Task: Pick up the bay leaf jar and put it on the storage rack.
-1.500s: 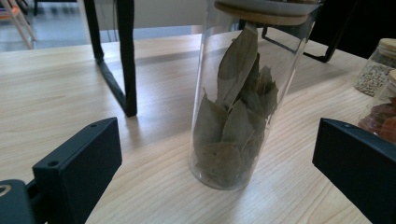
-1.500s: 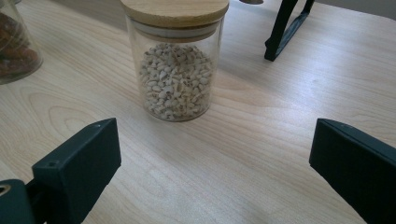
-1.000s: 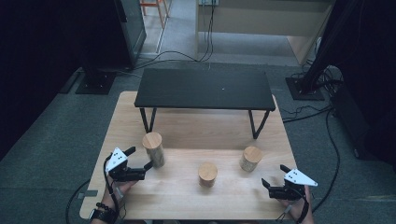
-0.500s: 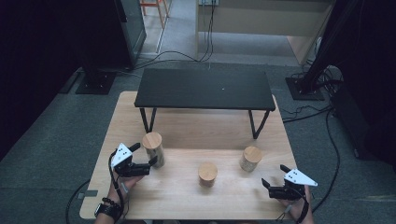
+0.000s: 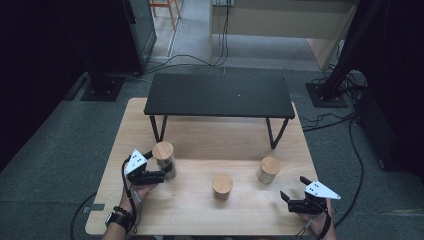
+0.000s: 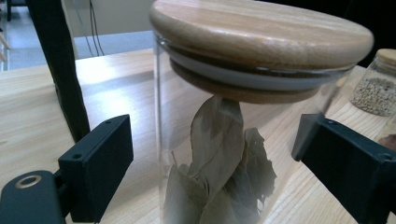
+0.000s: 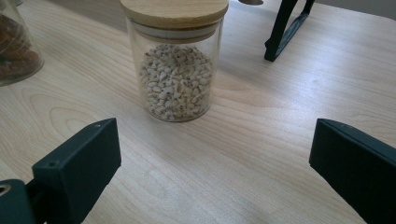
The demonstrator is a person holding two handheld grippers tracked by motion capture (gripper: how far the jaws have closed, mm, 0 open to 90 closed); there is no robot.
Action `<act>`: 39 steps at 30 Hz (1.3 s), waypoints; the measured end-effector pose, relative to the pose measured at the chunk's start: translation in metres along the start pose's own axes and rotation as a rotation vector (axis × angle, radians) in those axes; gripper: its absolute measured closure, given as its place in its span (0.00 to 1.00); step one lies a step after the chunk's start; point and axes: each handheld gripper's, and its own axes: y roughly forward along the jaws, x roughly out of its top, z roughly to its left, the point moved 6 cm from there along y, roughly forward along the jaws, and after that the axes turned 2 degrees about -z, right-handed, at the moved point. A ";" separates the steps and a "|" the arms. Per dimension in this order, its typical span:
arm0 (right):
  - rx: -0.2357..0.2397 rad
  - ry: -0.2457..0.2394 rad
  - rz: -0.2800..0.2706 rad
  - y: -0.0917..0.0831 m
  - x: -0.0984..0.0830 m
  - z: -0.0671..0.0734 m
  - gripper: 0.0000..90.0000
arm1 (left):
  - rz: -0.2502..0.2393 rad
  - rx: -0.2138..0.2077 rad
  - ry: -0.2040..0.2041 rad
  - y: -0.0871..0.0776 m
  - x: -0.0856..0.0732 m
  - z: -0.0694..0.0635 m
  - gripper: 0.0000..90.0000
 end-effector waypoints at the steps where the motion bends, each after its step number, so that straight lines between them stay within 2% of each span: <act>1: 0.000 0.002 0.001 0.000 0.000 0.000 0.02 | 0.002 0.000 0.006 0.001 0.001 0.000 0.11; 4: -0.001 0.000 0.001 0.000 0.000 0.000 0.02 | -0.003 -0.003 0.005 0.004 0.001 0.000 0.12; 5: -0.001 0.000 0.001 0.000 0.000 0.000 0.02 | -0.010 0.000 0.011 0.004 0.001 -0.001 0.16; 12: -0.001 0.003 0.000 0.000 0.000 0.000 0.02 | -0.025 0.006 0.003 0.006 -0.001 -0.002 0.16; 15: 0.000 0.004 0.000 0.000 0.000 0.000 0.02 | -0.031 -0.004 0.019 0.005 -0.002 -0.002 0.23; 19: -0.001 0.004 -0.001 0.000 0.000 0.000 0.02 | -0.030 -0.002 0.024 0.005 -0.001 -0.003 0.26; 25: 0.003 0.004 0.004 0.001 0.001 -0.001 0.02 | -0.014 0.005 0.038 0.005 0.002 -0.005 0.27; 32: 0.006 -0.011 0.022 0.002 0.002 0.000 0.02 | 0.003 -0.005 0.031 0.004 0.006 -0.005 0.27; 39: 0.007 -0.014 0.027 0.003 0.003 0.001 0.02 | -0.006 -0.004 0.031 -0.002 0.017 -0.012 0.27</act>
